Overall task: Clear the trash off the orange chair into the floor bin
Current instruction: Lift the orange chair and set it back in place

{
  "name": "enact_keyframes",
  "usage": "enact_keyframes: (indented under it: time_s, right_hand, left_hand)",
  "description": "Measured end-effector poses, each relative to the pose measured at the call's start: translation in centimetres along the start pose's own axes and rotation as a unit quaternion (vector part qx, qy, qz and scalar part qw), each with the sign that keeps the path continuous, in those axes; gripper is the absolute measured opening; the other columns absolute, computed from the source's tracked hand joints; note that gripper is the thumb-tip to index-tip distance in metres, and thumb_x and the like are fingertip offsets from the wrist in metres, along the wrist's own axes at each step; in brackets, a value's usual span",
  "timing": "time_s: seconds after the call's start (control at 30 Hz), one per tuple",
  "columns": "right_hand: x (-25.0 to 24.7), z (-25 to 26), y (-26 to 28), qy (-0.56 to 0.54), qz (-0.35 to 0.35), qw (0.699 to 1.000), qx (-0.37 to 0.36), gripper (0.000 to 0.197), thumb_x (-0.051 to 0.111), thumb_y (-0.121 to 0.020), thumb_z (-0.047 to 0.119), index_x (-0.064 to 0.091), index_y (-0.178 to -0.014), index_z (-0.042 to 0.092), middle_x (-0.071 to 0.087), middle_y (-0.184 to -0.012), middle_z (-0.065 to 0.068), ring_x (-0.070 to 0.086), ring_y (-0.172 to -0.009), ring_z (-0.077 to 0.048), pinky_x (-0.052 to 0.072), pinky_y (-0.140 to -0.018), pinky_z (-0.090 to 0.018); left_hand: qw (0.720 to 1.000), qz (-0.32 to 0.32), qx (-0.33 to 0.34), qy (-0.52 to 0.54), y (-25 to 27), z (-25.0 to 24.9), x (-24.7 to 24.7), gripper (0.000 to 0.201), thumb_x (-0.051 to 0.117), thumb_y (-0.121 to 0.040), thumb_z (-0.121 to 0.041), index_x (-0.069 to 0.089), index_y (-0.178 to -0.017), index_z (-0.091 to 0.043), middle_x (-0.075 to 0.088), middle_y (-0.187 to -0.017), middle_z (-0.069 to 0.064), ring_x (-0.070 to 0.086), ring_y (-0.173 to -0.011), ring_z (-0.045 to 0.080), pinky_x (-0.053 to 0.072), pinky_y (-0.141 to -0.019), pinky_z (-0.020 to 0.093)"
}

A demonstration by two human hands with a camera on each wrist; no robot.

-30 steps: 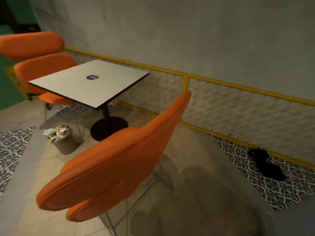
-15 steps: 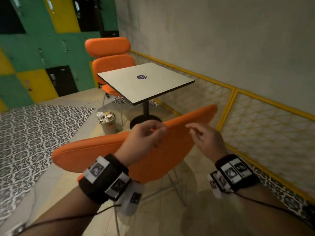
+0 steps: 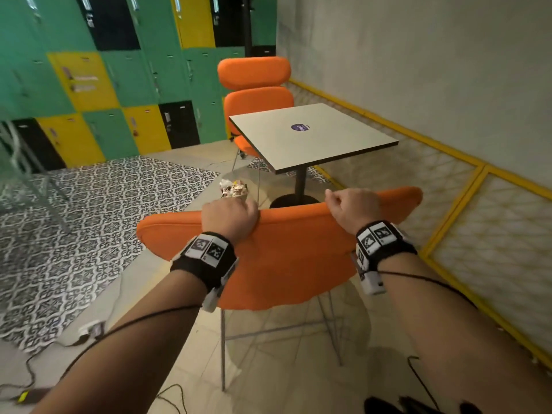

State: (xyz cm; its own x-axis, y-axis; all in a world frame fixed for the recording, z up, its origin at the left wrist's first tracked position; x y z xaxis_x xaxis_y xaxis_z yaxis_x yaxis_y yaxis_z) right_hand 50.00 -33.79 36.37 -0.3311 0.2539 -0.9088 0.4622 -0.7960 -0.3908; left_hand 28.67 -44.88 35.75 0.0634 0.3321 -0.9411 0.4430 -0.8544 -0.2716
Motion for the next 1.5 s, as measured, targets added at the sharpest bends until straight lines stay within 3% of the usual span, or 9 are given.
enact_keyframes:
  time_s: [0.2,0.43,0.63,0.87,1.0,1.13,1.23,1.33,1.5]
  right_hand:
    - [0.2,0.8,1.2,0.020,0.010,1.000,0.009,0.058,0.027,-0.101,0.037,0.050,-0.053,0.014,0.040,-0.047,0.000,0.038,-0.046,-0.015,0.036,-0.067,-0.031]
    - [-0.7,1.3,3.5,0.032,-0.022,0.998,0.039,0.054,0.032,-0.100,0.028,0.049,-0.052,0.010,0.039,-0.047,-0.003,0.041,-0.049,-0.024,0.033,-0.065,-0.031]
    - [-2.0,2.4,6.8,0.033,-0.073,0.991,0.103,0.055,0.026,-0.091,0.031,0.050,-0.051,0.002,0.045,-0.051,-0.013,0.042,-0.051,-0.031,0.024,-0.059,-0.031]
    - [-4.1,5.8,13.7,0.086,-0.113,0.973,0.180,0.052,0.032,-0.090,0.031,0.041,-0.043,0.012,0.039,-0.042,-0.004,0.046,-0.045,-0.031,0.040,-0.059,-0.035]
    - [-5.2,7.7,17.3,0.116,-0.118,0.965,0.204,0.062,0.028,-0.091,0.054,0.058,-0.053,0.017,0.047,-0.051,0.001,0.055,-0.059,-0.026,0.038,-0.071,-0.035]
    - [-4.9,8.1,18.4,0.124,-0.064,0.975,0.172,0.075,0.029,-0.069,0.089,0.070,-0.085,0.029,0.067,-0.090,0.007,0.057,-0.098,-0.019,0.026,-0.092,-0.037]
    - [-4.7,7.5,17.7,0.107,-0.050,0.979,0.169,0.080,0.029,-0.057,0.095,0.070,-0.090,0.034,0.064,-0.095,0.008,0.051,-0.106,-0.019,0.022,-0.106,-0.047]
    - [-4.6,7.0,16.3,0.103,-0.062,0.979,0.165,0.085,0.025,-0.058,0.096,0.073,-0.089,0.033,0.063,-0.096,0.006,0.050,-0.108,-0.021,0.023,-0.107,-0.055]
    - [-3.9,5.4,13.9,0.102,-0.068,0.979,0.164,0.084,0.024,-0.060,0.095,0.073,-0.088,0.033,0.065,-0.098,0.004,0.050,-0.110,-0.023,0.021,-0.108,-0.053]
  left_hand:
    - [1.000,0.007,-0.005,0.007,0.9,0.3,-0.1,0.050,0.030,-0.093,-0.035,0.042,-0.051,-0.010,0.044,-0.054,0.004,0.041,-0.048,0.018,0.032,-0.057,0.027]
    - [0.997,0.009,0.051,0.053,2.1,0.8,-0.4,0.051,0.032,-0.092,-0.036,0.049,-0.053,-0.008,0.057,-0.062,0.012,0.056,-0.060,0.028,0.045,-0.056,0.028]
    - [0.991,0.015,0.122,0.047,4.1,1.3,-1.1,0.045,0.033,-0.090,-0.030,0.043,-0.052,-0.008,0.050,-0.058,0.010,0.050,-0.057,0.029,0.034,-0.051,0.028]
    - [0.979,-0.004,0.199,0.048,5.5,3.2,-2.2,0.047,0.036,-0.088,-0.032,0.034,-0.045,-0.015,0.033,-0.047,0.000,0.042,-0.050,0.025,0.021,-0.044,0.024]
    - [0.969,-0.030,0.239,0.062,6.7,3.7,-2.7,0.045,0.038,-0.086,-0.032,0.034,-0.044,-0.017,0.030,-0.045,-0.004,0.036,-0.046,0.020,0.015,-0.043,0.022]
    - [0.958,-0.054,0.265,0.094,6.9,3.1,-3.0,0.042,0.038,-0.082,-0.032,0.035,-0.044,-0.017,0.030,-0.044,-0.005,0.036,-0.043,0.021,0.013,-0.042,0.019]
    - [0.955,-0.056,0.271,0.106,6.1,2.6,-3.0,0.042,0.042,-0.082,-0.030,0.032,-0.043,-0.019,0.024,-0.044,-0.008,0.034,-0.043,0.021,0.013,-0.043,0.018]
    - [0.955,-0.059,0.270,0.109,4.7,2.1,-2.7,0.042,0.040,-0.082,-0.031,0.027,-0.043,-0.020,0.023,-0.044,-0.009,0.031,-0.042,0.019,0.013,-0.043,0.018]
    - [0.957,-0.050,0.261,0.114,1.9,0.9,-1.6,0.043,0.039,-0.083,-0.030,0.024,-0.043,-0.019,0.023,-0.044,-0.005,0.028,-0.041,0.019,0.015,-0.044,0.021]
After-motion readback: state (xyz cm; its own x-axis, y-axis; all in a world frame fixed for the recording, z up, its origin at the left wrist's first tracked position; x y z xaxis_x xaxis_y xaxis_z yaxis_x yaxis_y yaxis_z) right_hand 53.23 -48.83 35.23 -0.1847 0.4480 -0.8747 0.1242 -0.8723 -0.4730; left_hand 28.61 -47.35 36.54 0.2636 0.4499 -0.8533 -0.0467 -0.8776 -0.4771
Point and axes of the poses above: each hand's wrist, its own y-axis away from the middle knuckle, its own x-axis out of the palm, z = x × y, the point moved 9 cm from there along -y, towards the middle knuckle
